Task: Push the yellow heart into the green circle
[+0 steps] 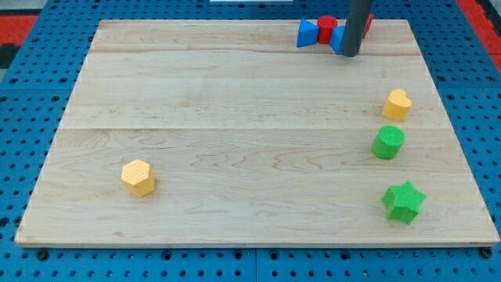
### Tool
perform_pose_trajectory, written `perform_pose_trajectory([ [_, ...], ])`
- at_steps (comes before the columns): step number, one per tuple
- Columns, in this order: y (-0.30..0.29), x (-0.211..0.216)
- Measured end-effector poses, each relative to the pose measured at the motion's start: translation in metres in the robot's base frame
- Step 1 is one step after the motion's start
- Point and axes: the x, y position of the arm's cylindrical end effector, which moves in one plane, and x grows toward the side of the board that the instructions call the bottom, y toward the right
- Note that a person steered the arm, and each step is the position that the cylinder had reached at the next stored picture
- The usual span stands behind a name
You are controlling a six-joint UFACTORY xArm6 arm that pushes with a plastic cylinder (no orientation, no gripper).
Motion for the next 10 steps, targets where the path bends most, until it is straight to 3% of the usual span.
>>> perform_pose_trajectory([
  [2,0.049,0.085],
  [4,0.046,0.17],
  [7,0.098,0.176],
  [8,0.112,0.221],
  [9,0.102,0.237],
  [10,0.037,0.234],
])
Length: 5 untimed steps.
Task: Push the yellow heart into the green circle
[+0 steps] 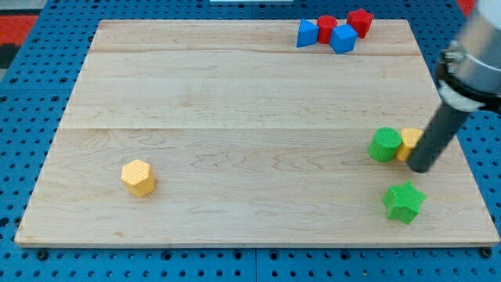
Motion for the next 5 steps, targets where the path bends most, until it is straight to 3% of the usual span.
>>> perform_pose_trajectory([
  [1,0.002,0.006],
  [2,0.087,0.011],
  [3,0.134,0.056],
  [4,0.111,0.106],
  [5,0.057,0.097],
])
